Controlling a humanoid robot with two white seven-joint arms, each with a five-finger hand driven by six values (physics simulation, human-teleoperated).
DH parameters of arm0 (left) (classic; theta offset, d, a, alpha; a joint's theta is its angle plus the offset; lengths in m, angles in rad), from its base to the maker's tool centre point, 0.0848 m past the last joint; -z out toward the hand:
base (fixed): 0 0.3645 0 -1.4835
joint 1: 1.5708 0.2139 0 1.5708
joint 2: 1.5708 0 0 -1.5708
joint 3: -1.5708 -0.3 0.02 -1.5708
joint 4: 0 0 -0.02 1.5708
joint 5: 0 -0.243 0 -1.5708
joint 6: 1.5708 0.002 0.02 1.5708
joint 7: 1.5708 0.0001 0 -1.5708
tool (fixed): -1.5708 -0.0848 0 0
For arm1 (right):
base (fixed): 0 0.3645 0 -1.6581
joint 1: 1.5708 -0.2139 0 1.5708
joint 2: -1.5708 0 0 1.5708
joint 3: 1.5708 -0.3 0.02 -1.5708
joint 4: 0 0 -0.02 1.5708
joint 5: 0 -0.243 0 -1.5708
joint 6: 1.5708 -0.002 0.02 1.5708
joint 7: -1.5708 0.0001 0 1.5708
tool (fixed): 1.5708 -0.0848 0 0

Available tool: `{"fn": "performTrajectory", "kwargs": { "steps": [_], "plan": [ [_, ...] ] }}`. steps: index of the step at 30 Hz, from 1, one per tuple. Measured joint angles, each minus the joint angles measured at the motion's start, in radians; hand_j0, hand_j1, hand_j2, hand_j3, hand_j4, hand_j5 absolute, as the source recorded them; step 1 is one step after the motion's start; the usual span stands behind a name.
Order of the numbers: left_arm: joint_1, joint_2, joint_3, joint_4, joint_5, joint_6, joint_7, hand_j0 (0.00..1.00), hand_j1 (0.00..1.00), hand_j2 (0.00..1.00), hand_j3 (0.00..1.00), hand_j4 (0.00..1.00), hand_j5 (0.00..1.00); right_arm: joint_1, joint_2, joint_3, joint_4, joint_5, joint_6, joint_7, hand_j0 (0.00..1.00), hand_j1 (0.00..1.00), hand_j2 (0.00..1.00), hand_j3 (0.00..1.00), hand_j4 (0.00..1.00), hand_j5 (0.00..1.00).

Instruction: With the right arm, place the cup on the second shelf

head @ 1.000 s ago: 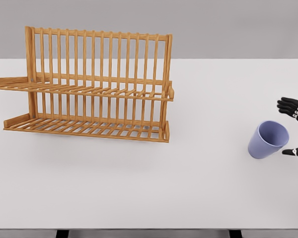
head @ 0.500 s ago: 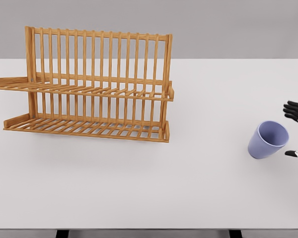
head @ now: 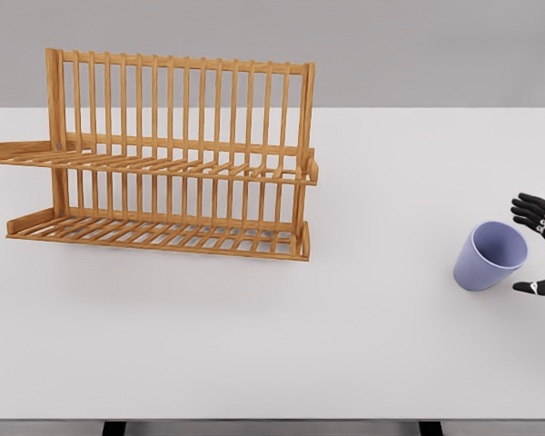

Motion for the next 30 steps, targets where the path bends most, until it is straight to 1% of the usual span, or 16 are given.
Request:
{"fn": "performTrajectory", "kwargs": {
  "steps": [11,19,30],
  "plan": [
    [0.0,0.0,0.0,0.0,0.0,0.0,0.0,1.0,1.0,1.0,1.0,1.0,1.0,-0.002,0.001,-0.004,-0.001,0.008,0.0,0.0,1.0,1.0,1.0,1.0,1.0,1.0],
    [0.0,0.0,0.0,0.0,0.0,0.0,0.0,1.0,1.0,1.0,1.0,1.0,1.0,-0.009,0.04,-0.009,0.022,0.005,0.003,0.0,1.0,1.0,1.0,1.0,1.0,1.0],
    [0.0,0.0,0.0,0.0,0.0,0.0,0.0,1.0,1.0,1.0,1.0,1.0,1.0,-0.023,0.057,-0.008,0.035,0.003,0.007,0.0,1.0,1.0,1.0,1.0,1.0,1.0]
  ]
}}
